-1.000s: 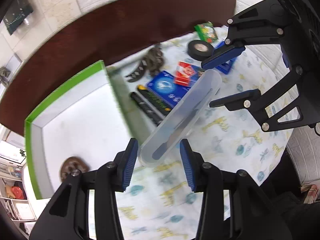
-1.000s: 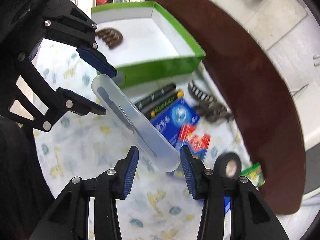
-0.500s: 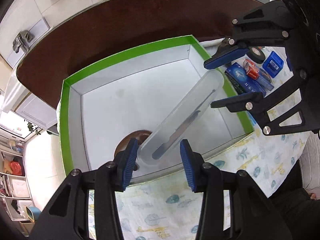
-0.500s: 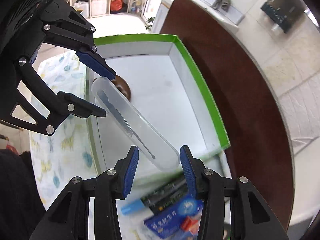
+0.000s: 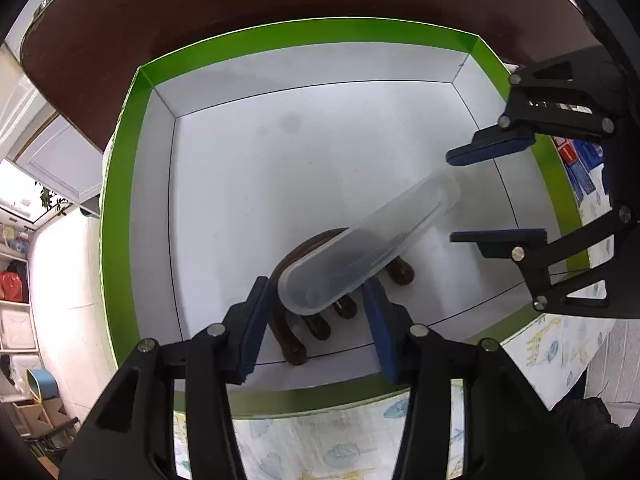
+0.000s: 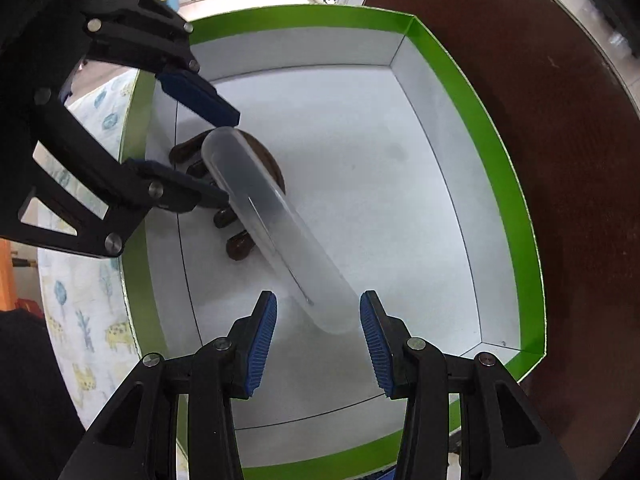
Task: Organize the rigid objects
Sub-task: 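Open the right tool to release the tube and withdraw, then grasp the blue-capped black marker with the left tool while the right tool grasps the yellow-capped marker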
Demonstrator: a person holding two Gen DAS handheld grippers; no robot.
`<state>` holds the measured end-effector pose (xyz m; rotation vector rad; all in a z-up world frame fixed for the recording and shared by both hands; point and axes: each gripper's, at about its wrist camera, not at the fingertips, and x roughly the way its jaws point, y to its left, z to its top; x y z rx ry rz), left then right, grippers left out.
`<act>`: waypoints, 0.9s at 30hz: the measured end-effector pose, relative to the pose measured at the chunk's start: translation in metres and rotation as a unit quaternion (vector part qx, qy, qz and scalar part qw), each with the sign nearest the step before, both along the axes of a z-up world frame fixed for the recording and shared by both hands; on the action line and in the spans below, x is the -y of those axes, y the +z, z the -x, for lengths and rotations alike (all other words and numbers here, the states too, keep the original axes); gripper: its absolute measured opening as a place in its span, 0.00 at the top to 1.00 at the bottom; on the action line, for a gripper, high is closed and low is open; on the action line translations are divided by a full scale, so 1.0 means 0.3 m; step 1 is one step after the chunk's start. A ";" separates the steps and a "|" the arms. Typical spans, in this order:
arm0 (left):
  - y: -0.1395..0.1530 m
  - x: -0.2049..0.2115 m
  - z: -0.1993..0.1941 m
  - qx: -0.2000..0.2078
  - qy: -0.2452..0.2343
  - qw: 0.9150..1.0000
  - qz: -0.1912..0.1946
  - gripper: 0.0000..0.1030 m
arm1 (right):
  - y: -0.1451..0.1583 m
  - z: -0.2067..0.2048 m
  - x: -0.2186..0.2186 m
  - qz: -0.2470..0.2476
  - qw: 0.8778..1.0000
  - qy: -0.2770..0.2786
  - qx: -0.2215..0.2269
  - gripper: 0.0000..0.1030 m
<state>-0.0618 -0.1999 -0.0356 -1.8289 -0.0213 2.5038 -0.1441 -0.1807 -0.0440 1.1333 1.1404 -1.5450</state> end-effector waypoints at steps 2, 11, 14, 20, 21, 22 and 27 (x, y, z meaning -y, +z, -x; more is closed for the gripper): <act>0.010 0.016 -0.015 -0.010 0.021 1.000 -0.004 0.49 | 0.015 -0.012 -0.011 0.004 1.000 -0.001 -0.016 0.56; 0.227 -0.126 -0.076 -0.115 0.048 0.990 -0.061 0.47 | 0.322 0.067 -0.466 0.192 0.952 -0.238 -0.024 0.56; 0.278 -0.278 -0.098 -0.137 0.009 0.985 -0.106 0.47 | 0.298 0.031 -0.672 0.206 0.911 -0.359 -0.004 0.56; 0.206 -0.595 -0.107 -0.074 -0.031 0.984 -0.160 0.76 | 0.143 -0.094 -0.872 0.270 0.851 -0.446 0.060 0.81; 0.175 -0.634 -0.098 -0.056 -0.028 0.986 -0.156 0.79 | 0.123 -0.113 -0.902 0.280 0.844 -0.451 0.071 0.81; 0.147 -0.670 -0.094 -0.043 -0.021 0.988 -0.147 0.80 | 0.101 -0.140 -0.940 0.289 0.839 -0.452 0.085 0.82; 0.044 -0.705 -0.015 -0.016 0.045 0.995 -0.090 0.80 | 0.040 -0.181 -0.917 0.291 0.846 -0.439 0.087 0.82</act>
